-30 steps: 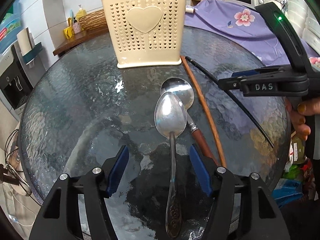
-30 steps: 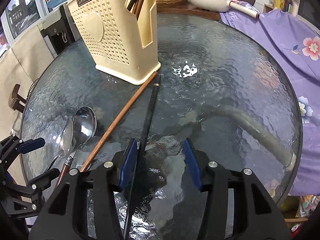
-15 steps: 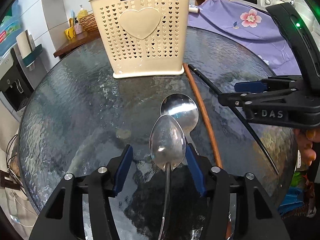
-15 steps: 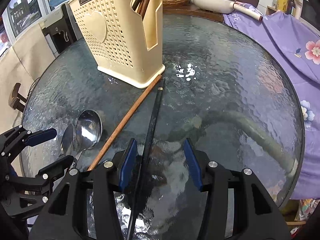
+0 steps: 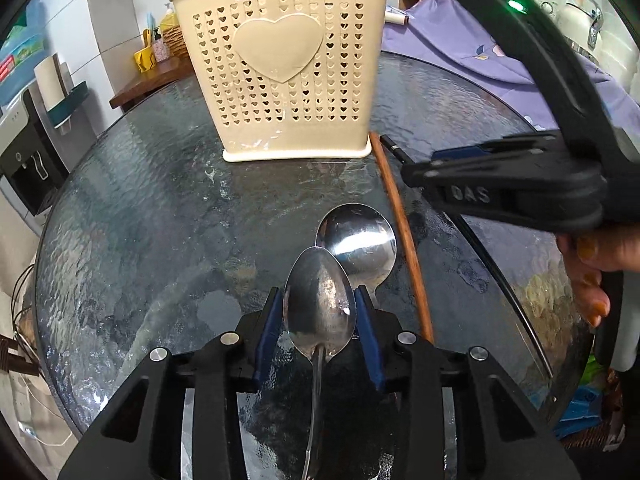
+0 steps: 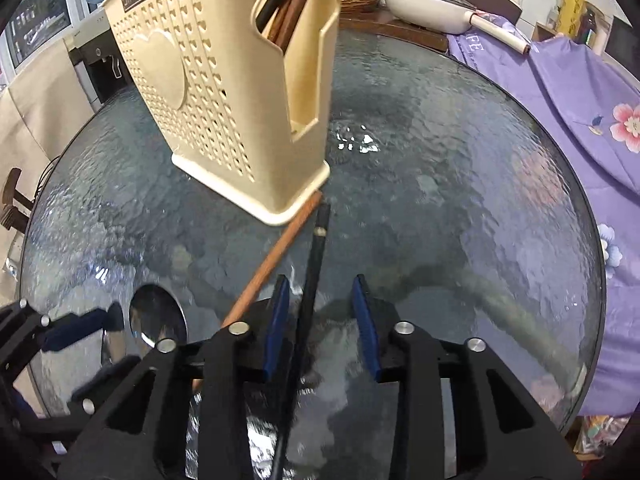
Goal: Organize utensils
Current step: 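Carry the spoon with the left tool while the right tool carries the chopstick to the holder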
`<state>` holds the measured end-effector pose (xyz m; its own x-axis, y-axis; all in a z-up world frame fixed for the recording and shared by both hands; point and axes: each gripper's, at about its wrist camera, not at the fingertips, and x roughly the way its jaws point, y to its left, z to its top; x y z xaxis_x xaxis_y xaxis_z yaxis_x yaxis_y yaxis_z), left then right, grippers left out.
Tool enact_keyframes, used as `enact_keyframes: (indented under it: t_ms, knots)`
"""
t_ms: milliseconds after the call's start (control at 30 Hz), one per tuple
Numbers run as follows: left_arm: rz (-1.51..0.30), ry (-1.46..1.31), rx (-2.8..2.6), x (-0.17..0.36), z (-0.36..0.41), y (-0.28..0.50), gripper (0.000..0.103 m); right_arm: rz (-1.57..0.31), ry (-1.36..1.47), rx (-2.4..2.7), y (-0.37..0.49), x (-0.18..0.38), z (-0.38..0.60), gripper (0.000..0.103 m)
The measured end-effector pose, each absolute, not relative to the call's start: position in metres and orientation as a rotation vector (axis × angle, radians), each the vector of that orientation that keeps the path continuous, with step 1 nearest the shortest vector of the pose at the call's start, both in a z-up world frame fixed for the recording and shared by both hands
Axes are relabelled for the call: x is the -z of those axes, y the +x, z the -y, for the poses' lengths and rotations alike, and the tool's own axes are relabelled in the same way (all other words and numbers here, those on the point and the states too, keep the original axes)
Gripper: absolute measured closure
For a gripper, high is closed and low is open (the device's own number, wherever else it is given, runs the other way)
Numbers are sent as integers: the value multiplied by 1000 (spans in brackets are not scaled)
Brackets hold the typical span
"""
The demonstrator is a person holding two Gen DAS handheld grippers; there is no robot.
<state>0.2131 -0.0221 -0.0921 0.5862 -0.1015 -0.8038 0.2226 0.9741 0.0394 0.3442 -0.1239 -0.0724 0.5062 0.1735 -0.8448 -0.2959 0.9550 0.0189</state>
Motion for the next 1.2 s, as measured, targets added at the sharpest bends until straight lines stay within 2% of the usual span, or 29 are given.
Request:
enact_keyframes:
  t_ms: [133,500,867,1200]
  knots:
    - [-919,103,199,88,16,215,67,-993,-141,-273,352,72,121,92]
    - [-813,51,209,59,4,212,67,-974,-45,-292,357,70,141,95]
    - [-652,-23,207,12,-16,195,68,-747,69,-382,316,1,170,95]
    - [-575,-31,203,-12,-20,185,69,-639,152,-521,278,-50,188,95]
